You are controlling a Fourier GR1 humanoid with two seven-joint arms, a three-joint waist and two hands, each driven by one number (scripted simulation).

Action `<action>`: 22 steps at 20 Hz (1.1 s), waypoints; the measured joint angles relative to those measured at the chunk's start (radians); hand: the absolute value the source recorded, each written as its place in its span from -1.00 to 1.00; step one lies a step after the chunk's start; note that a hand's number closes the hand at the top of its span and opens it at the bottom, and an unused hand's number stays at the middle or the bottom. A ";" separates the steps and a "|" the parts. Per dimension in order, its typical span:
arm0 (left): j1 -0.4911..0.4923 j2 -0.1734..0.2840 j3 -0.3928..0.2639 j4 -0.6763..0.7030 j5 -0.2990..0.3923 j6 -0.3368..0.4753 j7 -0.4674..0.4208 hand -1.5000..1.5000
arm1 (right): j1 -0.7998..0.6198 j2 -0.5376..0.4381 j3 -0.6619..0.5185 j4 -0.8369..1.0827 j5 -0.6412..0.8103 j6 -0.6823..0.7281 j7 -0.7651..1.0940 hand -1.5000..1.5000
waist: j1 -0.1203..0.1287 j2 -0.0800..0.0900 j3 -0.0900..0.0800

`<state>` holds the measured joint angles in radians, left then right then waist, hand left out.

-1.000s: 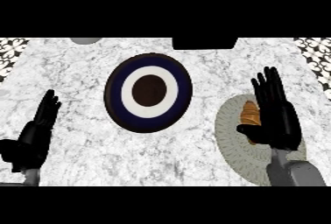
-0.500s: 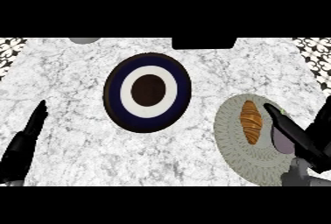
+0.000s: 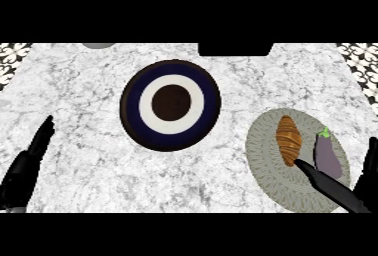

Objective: Pick the croissant from the placemat and place it in the plate

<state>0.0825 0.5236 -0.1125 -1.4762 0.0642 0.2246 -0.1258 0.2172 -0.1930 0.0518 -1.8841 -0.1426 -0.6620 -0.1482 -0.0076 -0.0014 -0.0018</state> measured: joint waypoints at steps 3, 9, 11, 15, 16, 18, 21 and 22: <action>-0.013 -0.004 0.001 0.008 -0.007 -0.002 -0.003 0.00 | 0.028 -0.119 0.015 -0.020 0.049 0.035 0.152 -1.00 | 0.003 0.002 -0.001; 0.001 -0.017 0.001 0.004 -0.021 -0.008 -0.015 0.00 | -0.021 -0.293 0.021 -0.046 0.114 0.094 0.493 -1.00 | 0.013 0.003 -0.001; 0.001 -0.026 -0.007 -0.010 -0.032 -0.006 -0.001 0.00 | -0.066 -0.343 0.007 -0.028 0.104 0.139 0.583 -1.00 | 0.016 0.003 0.000; -0.006 -0.033 0.013 0.032 -0.036 -0.022 -0.033 0.00 | -0.125 -0.394 0.017 0.012 0.089 0.233 0.699 -1.00 | 0.015 0.003 0.000; -0.004 -0.035 0.013 0.022 -0.038 -0.023 -0.025 0.00 | -0.150 -0.413 0.006 0.029 0.072 0.266 0.726 -1.00 | 0.016 0.003 0.001; -0.003 -0.037 0.020 0.025 -0.042 -0.032 -0.032 0.00 | -0.191 -0.421 0.012 0.086 0.064 0.318 0.740 -1.00 | 0.017 0.003 0.001; -0.004 -0.052 0.022 0.021 -0.055 -0.028 -0.026 0.00 | -0.243 -0.426 0.040 0.155 0.072 0.381 0.776 -1.00 | 0.018 0.003 0.001; -0.004 -0.052 0.021 0.009 -0.059 -0.029 -0.014 0.00 | -0.242 -0.433 0.046 0.171 0.074 0.408 0.773 -1.00 | 0.017 0.003 0.002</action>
<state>0.0781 0.4717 -0.0913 -1.4676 0.0056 0.1954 -0.1396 -0.0245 -0.6255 0.0979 -1.7131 -0.0687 -0.2544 0.6252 0.0098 0.0012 -0.0002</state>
